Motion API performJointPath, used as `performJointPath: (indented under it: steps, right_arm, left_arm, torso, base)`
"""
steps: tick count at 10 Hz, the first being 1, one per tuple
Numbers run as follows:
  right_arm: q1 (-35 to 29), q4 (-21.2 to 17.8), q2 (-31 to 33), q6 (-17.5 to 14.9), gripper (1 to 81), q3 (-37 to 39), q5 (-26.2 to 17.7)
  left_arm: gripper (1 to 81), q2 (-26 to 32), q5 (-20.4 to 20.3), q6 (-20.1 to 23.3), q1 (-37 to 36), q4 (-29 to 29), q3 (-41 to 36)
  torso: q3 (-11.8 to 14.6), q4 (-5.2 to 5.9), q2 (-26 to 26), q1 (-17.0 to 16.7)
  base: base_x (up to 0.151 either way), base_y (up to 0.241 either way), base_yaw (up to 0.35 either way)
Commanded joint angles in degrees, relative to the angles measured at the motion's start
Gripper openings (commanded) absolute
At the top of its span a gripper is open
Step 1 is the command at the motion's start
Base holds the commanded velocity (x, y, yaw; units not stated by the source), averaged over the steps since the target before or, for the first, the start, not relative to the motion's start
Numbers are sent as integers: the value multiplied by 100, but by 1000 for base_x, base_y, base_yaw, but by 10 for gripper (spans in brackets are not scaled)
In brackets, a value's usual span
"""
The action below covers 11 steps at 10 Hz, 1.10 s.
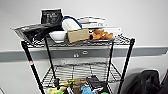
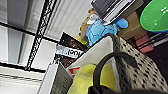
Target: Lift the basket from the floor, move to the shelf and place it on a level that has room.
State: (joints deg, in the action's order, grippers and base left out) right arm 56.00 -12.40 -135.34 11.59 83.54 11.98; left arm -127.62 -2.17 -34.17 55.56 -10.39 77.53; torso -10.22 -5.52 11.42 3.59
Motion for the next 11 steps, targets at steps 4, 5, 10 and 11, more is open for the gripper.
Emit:
performJointPath:
  steps: [4,5,10,11]
  right_arm:
    - [-734,80,31,36,10,-462,-56]
    - [-735,80,39,36,10,-471,-56]
    - [-902,80,294,45,10,-937,-56]
    - [-954,80,338,45,10,-1034,-56]
  left_arm:
    - [10,61,-222,77,-683,-16,-476]
    - [10,70,-222,77,-683,-16,-476]
    - [10,359,-310,77,-735,-130,-949]
    - [10,456,-486,77,-752,-139,-1046]
  torso:
    - [0,0,-5,2]
    - [2,0,0,-2]
    - [2,0,0,-6]
    - [2,0,0,-6]
  base:
    - [16,0,0]
    - [0,0,0]
    - [0,0,0]
    - [0,0,0]
